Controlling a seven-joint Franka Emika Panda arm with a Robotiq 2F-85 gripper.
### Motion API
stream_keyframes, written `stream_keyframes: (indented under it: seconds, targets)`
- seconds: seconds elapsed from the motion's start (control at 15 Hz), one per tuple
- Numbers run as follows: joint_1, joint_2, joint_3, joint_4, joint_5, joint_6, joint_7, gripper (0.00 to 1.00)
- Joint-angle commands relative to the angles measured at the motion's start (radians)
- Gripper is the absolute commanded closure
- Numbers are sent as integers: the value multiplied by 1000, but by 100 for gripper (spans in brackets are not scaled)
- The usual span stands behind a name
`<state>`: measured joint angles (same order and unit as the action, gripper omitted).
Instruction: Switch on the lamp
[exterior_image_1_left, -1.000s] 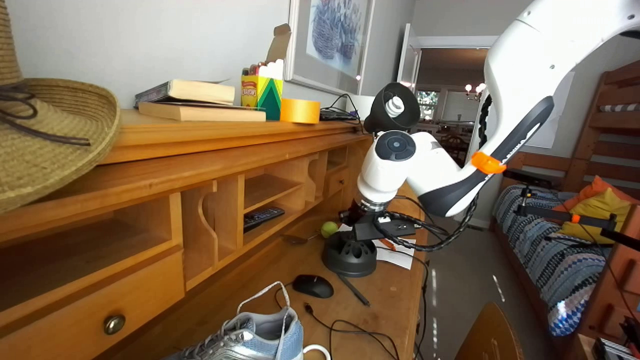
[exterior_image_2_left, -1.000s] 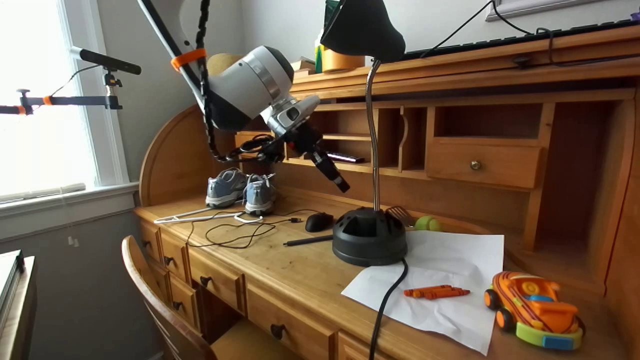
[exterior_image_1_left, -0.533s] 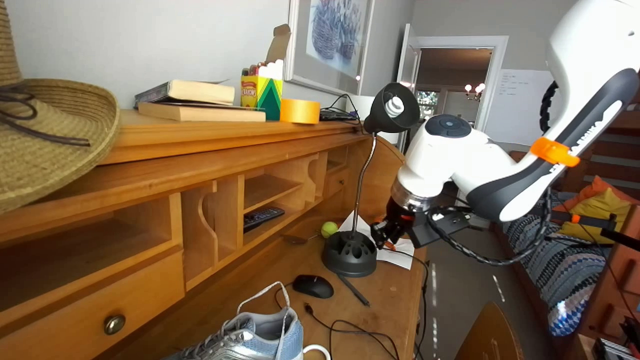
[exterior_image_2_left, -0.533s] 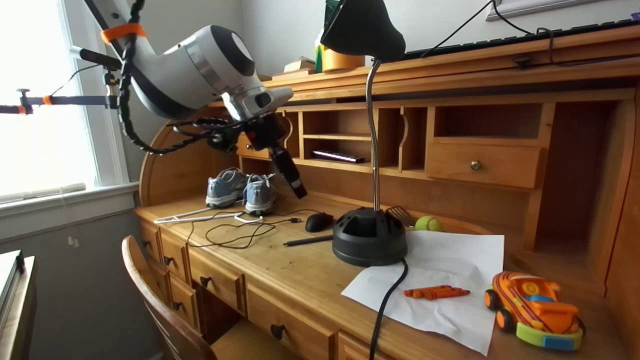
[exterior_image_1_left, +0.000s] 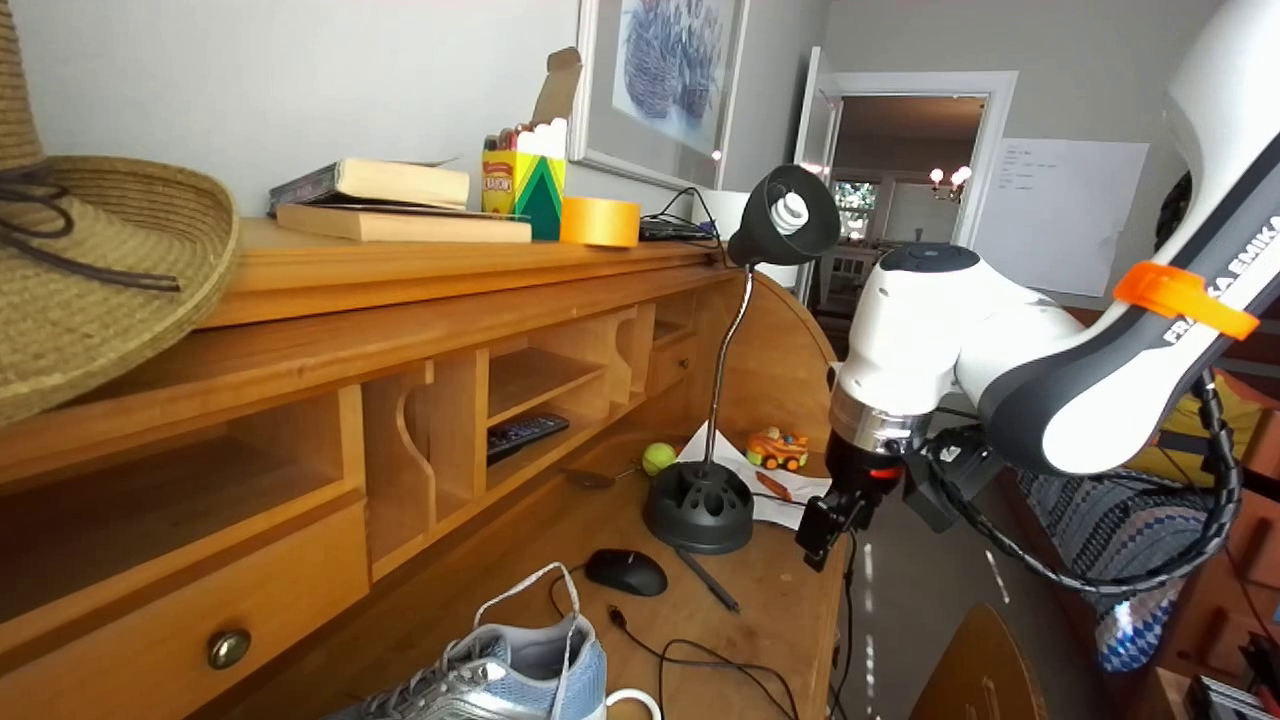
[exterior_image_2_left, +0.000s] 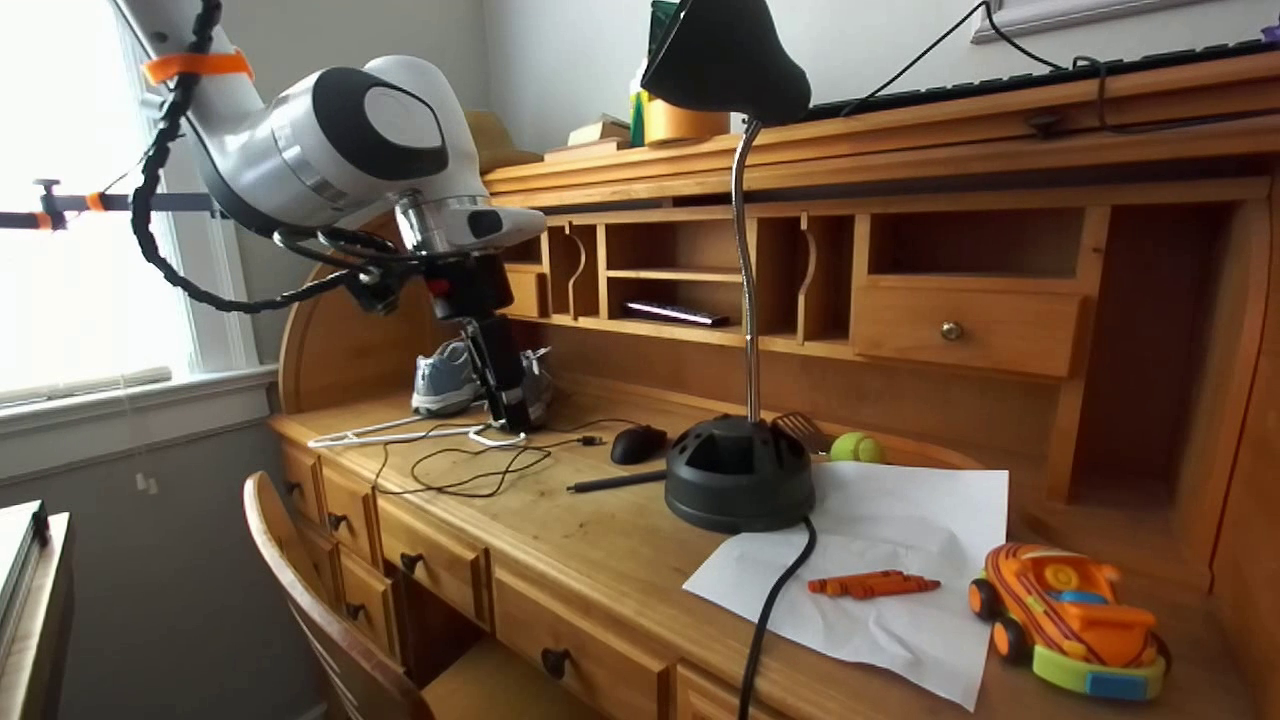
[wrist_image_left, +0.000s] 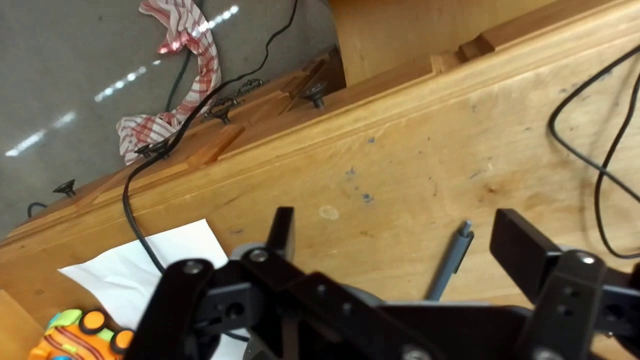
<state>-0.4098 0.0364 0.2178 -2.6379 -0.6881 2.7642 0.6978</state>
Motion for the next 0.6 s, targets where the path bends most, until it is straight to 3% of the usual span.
stream_keyframes:
  seconds: [0.0, 0.2, 0.27, 0.53]
  targets:
    - [138, -78, -85, 15, 275, -190, -271, 0]
    - [223, -142, -130, 87, 463, -416, -496, 1]
    - [224, -83, -152, 65, 357, -307, -371, 0]
    - [257, -96, -181, 73, 369, -330, -386, 0]
